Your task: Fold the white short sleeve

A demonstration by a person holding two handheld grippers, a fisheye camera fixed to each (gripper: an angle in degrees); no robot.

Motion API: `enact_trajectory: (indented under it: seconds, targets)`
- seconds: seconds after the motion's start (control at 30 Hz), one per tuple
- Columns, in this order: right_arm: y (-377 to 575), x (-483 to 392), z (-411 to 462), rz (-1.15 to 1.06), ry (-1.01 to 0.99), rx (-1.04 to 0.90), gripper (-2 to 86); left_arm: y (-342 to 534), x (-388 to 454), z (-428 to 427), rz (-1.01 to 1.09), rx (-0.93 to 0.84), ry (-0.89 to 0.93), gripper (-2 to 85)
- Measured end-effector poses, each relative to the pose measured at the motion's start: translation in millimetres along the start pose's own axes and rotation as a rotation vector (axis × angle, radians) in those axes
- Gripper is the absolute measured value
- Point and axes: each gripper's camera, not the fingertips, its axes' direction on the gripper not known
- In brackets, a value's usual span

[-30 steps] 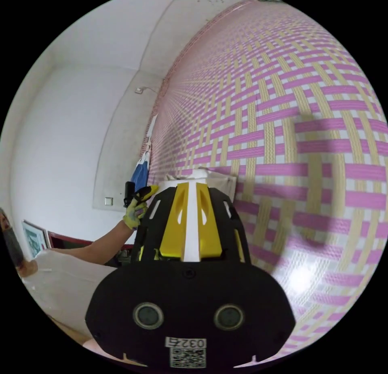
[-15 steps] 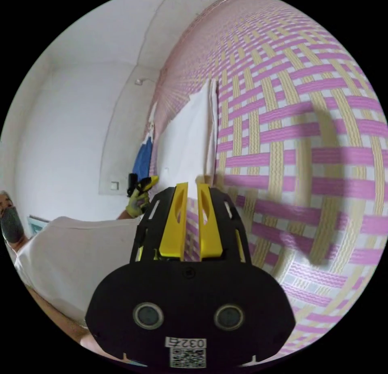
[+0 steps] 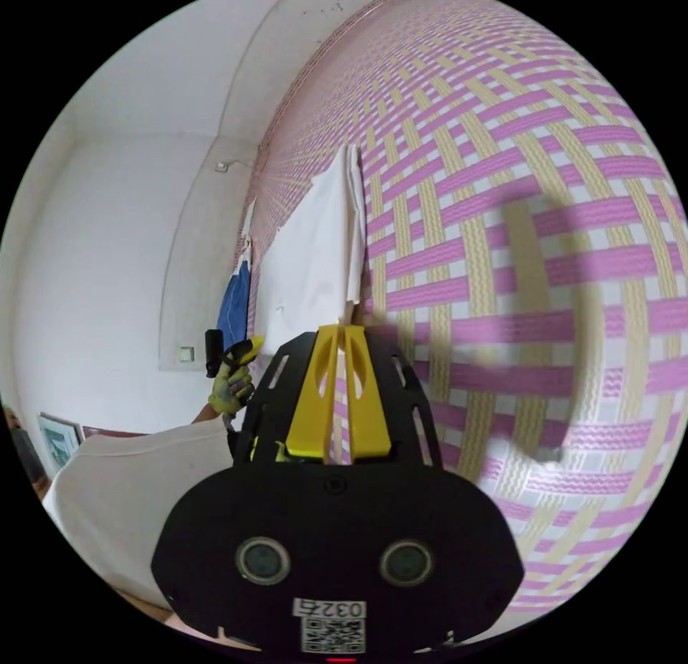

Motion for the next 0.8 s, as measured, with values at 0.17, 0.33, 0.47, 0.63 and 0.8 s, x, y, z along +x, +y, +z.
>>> enact_trajectory:
  seconds: [0.17,0.33,0.47,0.63,0.8]
  targets:
    - [59,29,-77,0.091,0.015,0.216,0.4,5,44,49,0.187,-0.365,0.328,1.9]
    - [127,71,-149,0.228,-0.005,0.434,5.5,-1,31,10,0.007,-0.152,0.213,5.6]
    - [137,83,-153,0.250,0.010,0.350,6.9,-19,34,-12,-0.100,-0.094,0.137,8.0]
    - [137,91,-158,0.234,-0.063,0.339,7.9,-36,56,-26,-0.143,-0.089,0.077,8.5]
    - [134,95,-165,0.183,-0.086,0.260,8.5,-51,74,-28,-0.165,-0.086,0.109,8.3]
